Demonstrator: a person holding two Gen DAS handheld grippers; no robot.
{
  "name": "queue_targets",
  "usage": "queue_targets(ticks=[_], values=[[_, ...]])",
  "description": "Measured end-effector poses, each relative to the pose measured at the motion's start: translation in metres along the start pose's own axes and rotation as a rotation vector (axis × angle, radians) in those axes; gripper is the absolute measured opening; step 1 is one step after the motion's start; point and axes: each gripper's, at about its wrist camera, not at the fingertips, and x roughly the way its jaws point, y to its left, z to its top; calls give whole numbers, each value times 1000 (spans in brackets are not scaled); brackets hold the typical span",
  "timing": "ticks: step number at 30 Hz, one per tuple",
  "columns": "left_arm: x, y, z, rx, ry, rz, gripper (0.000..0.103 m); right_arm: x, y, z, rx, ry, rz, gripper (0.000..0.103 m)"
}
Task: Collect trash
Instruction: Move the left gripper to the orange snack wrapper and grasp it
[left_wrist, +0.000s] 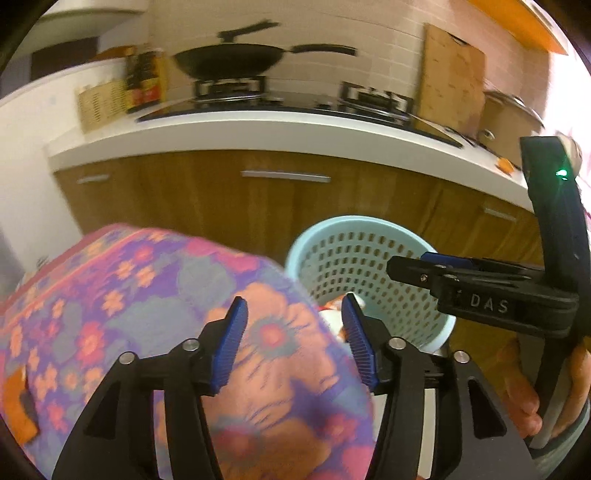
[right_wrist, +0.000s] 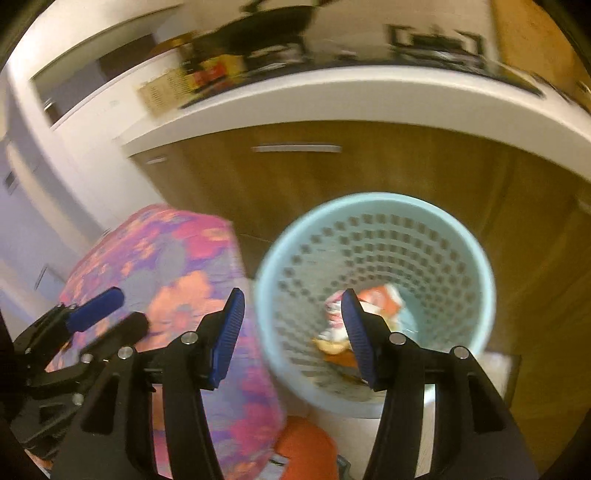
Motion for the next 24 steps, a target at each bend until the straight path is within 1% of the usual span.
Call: queue_targets(ticks=[4, 7, 10, 11, 14, 17, 20, 22, 24], values=[[-25, 33, -15, -74, -24, 67, 55, 1, 46, -5, -100, -17, 34, 51], [-53, 66, -28, -155, -65, 140, 60, 3, 66, -10, -132, -24, 69, 51], [-79, 94, -38, -213, -106, 213, 65, 5, 90, -16, -159, -37, 114, 51], [-89, 105, -43, -234, -120, 248, 66, 5, 96, -17, -166, -38, 124, 51], [-111, 135, -54, -290, -148, 321, 66, 9, 122, -22, -196, -49, 160, 51], [-128, 163, -65, -354, -166, 380, 66, 14, 143, -27, -222, -45, 189, 54], [-142, 190, -78, -424, -168, 461, 67, 20, 164, -32, -253, -44, 208, 55], [-146, 208, -86, -475, -161, 480, 68, 25, 180, -36, -282, -37, 228, 55], [-147, 229, -94, -530, -146, 494, 68, 29, 192, -39, -308, -38, 230, 55]])
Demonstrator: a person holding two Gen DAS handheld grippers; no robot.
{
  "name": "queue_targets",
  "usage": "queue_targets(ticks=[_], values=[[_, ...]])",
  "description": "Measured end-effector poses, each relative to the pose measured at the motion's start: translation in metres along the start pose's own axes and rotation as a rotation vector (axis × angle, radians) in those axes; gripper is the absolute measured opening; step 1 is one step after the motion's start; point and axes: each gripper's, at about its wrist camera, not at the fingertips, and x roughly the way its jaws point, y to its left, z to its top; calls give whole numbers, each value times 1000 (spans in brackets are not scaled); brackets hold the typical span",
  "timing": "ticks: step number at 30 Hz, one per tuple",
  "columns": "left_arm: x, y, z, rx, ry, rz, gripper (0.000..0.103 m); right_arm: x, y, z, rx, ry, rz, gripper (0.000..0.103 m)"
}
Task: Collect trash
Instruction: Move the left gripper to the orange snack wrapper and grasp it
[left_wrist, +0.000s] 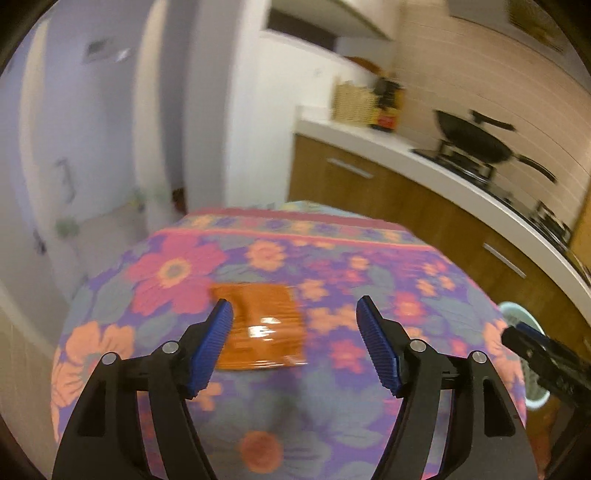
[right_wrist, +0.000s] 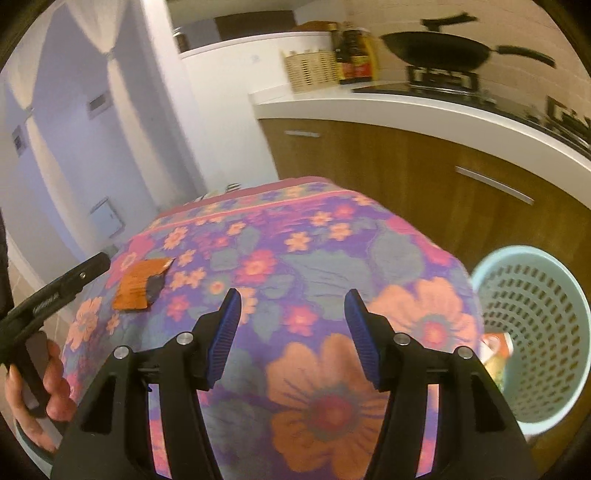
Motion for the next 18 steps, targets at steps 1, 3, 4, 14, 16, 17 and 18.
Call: queue_targets(ticks=[1, 3, 4, 14, 16, 17, 18], values=[[4, 6, 0, -14, 7, 4, 68, 3, 6, 0, -15, -1, 0, 55], [16, 20, 1, -50, 32, -3, 68, 10, 19, 2, -49, -13, 3, 55], [24, 25, 1, -65, 49, -12, 68, 12, 24, 2, -63, -22, 0, 55], [73, 44, -5, -132, 149, -49, 64, 30, 35, 0, -100, -42, -3, 59], [75, 38, -6, -108, 158, -35, 64, 32, 37, -1, -109, -39, -13, 59], [77, 36, -7, -94, 169, -30, 61, 32, 38, -1, -113, -40, -20, 60], [80, 31, -8, -69, 186, -29, 59, 33, 39, -1, -121, -39, -26, 60]])
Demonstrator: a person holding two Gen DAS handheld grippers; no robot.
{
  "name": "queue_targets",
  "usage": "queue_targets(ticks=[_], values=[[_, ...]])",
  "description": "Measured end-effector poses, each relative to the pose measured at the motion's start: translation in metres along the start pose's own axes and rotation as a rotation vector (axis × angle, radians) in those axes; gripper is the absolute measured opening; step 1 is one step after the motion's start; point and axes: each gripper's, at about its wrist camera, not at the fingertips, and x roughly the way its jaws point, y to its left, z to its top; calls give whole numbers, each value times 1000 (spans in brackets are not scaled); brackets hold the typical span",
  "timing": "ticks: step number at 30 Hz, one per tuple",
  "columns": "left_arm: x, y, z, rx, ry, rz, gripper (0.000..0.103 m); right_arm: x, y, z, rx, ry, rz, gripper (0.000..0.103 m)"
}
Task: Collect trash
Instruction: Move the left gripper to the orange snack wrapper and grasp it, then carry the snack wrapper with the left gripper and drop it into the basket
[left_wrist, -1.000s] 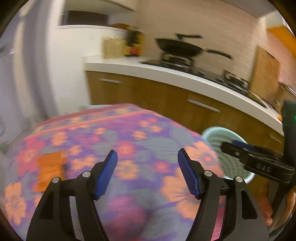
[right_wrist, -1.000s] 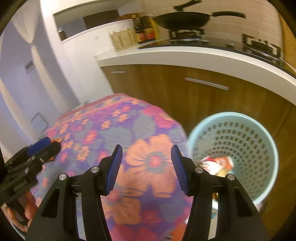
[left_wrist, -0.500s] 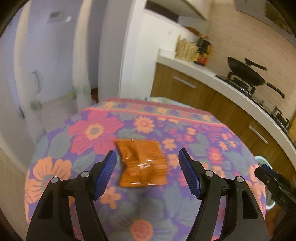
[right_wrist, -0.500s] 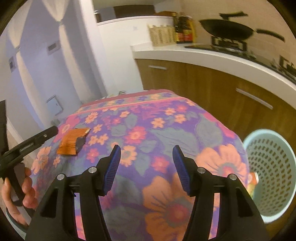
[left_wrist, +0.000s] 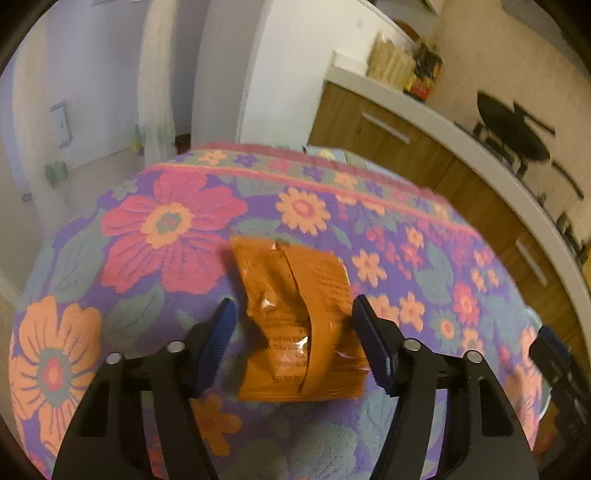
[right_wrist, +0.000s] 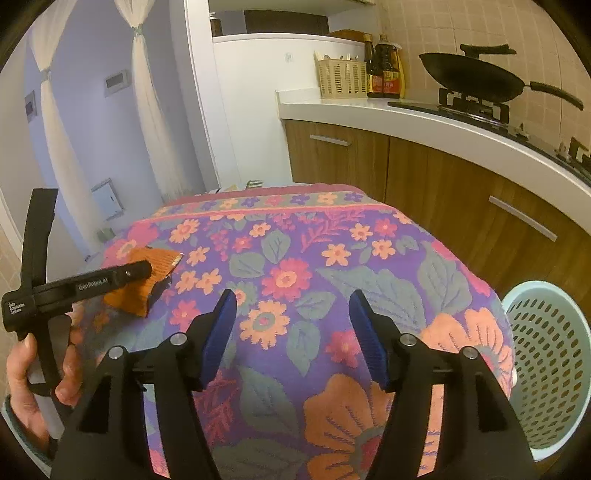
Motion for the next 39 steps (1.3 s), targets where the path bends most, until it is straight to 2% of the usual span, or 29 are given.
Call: queue_targets(ticks=[2, 3, 10, 15, 19, 24, 29, 39], values=[[1, -8, -2, 42, 3, 20, 53, 0, 2, -1, -10, -1, 1, 60], [0, -11, -4, 54, 2, 23, 45, -1, 2, -1, -10, -4, 1, 60], [-7, -14, -7, 81, -44, 44, 38, -2, 1, -1, -6, -17, -2, 60], [-26, -23, -11, 127, -127, 24, 37, -6, 8, -3, -43, -38, -28, 60], [-42, -31, -15, 117, -141, -67, 37, -14, 1, -4, -14, -60, -38, 60], [-63, -60, -21, 178, -156, -157, 37, -27, -12, -7, 12, -67, -62, 60], [-69, -102, -32, 292, -175, -132, 37, -42, -38, -14, 62, -75, -96, 60], [-77, -176, -48, 416, -177, -191, 37, -75, -108, -22, 175, -90, -173, 60]])
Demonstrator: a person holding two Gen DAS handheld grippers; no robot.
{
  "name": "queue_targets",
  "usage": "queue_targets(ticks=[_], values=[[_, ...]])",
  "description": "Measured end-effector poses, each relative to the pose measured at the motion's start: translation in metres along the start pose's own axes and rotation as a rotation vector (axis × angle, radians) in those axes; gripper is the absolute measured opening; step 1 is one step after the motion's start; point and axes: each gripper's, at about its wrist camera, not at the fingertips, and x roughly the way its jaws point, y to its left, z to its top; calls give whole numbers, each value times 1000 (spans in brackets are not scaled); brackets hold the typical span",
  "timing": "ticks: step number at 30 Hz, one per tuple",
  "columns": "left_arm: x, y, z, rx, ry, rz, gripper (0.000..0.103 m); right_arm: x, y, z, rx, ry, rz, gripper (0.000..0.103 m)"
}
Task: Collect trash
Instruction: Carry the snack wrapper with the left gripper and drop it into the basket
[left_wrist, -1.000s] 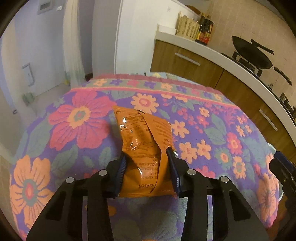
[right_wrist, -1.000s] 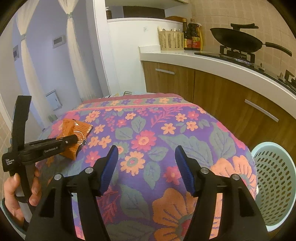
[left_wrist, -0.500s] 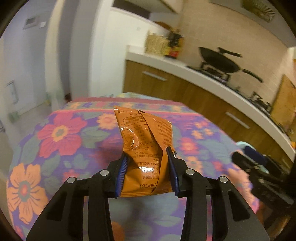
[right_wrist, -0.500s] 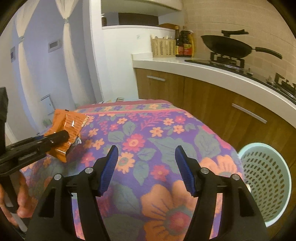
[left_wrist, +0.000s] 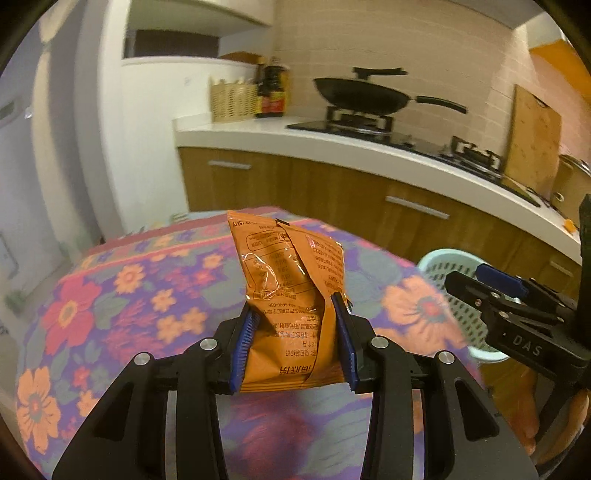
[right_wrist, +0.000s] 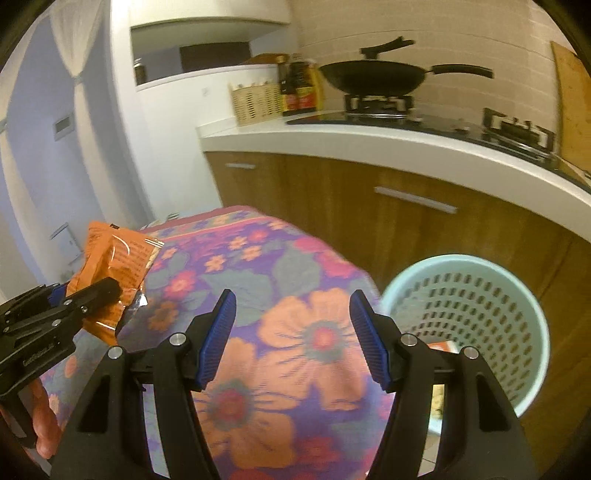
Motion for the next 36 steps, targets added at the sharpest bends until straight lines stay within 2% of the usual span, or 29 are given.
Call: queue_targets(ticks=[10, 17, 21, 29, 31, 36], values=[[10, -71, 18, 65, -10, -121, 38, -21, -53, 4, 55, 15, -104, 60], [27, -126, 28, 116, 3, -216, 38, -43, -102, 5, 92, 0, -234, 60], [38, -155, 32, 145, 14, -265, 38, -53, -134, 7, 138, 24, -300, 60], [68, -205, 33, 183, 64, -345, 39, -60, -169, -2, 182, 52, -353, 60], [74, -214, 32, 195, 73, -353, 42, -58, -177, -5, 194, 65, -360, 60], [97, -234, 30, 211, 114, -375, 43, -53, -194, -13, 231, 96, -373, 60]])
